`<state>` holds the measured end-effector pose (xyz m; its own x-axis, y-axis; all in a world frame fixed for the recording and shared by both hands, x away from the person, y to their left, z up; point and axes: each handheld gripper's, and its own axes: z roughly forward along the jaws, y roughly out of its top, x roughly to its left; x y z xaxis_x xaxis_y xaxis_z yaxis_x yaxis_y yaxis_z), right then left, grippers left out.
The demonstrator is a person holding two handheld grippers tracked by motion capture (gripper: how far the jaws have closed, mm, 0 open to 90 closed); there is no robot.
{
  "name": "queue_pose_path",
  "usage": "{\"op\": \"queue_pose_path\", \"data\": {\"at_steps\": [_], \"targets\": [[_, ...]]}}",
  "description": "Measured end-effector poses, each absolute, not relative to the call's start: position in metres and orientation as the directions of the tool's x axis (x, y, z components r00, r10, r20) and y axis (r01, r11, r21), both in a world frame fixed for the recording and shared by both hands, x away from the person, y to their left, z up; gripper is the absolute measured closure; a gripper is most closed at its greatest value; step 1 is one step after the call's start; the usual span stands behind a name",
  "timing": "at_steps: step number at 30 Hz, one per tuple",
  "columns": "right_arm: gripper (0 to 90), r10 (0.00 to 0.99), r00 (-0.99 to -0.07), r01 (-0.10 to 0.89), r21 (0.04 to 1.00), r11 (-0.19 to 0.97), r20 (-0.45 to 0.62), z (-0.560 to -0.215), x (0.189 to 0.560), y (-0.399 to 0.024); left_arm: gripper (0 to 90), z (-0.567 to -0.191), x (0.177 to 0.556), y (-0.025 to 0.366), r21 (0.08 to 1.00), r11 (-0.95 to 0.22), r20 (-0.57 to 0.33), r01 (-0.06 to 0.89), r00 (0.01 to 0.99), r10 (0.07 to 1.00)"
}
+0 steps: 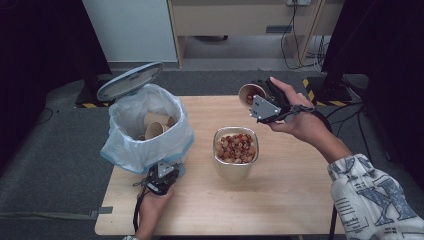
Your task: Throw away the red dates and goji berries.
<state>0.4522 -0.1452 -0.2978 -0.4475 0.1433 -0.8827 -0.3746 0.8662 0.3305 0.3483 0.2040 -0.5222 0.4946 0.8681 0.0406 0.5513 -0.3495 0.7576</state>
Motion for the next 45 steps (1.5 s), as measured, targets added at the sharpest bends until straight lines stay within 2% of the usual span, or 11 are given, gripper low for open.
{"op": "queue_pose_path", "data": {"at_steps": [10, 12, 21, 40, 45], "targets": [[31.6, 0.143, -0.441, -0.374, 0.327, 0.868, -0.886, -0.291, 0.452, -0.145, 89.4, -0.522, 0.349, 0.205, 0.757, -0.359, 0.051, 0.547, 0.498, 0.866], [31.5, 0.133, -0.429, -0.375, 0.31, 0.873, -0.894, -0.29, 0.451, -0.144, 89.4, -0.523, 0.348, 0.203, 0.758, -0.339, 0.026, 0.557, 0.493, 0.869], [31.6, 0.1, -0.404, -0.387, 0.268, 0.882, -0.909, -0.287, 0.449, -0.14, 89.4, -0.522, 0.348, 0.203, 0.757, -0.342, 0.03, 0.556, 0.494, 0.869], [31.8, 0.102, -0.386, -0.39, 0.263, 0.883, -0.917, -0.281, 0.446, -0.142, 89.4, -0.522, 0.348, 0.203, 0.756, -0.344, 0.032, 0.556, 0.494, 0.869], [31.8, 0.069, -0.371, -0.398, 0.225, 0.889, -0.926, -0.282, 0.444, -0.14, 89.4, -0.522, 0.348, 0.203, 0.756, -0.344, 0.031, 0.557, 0.494, 0.869]]}}
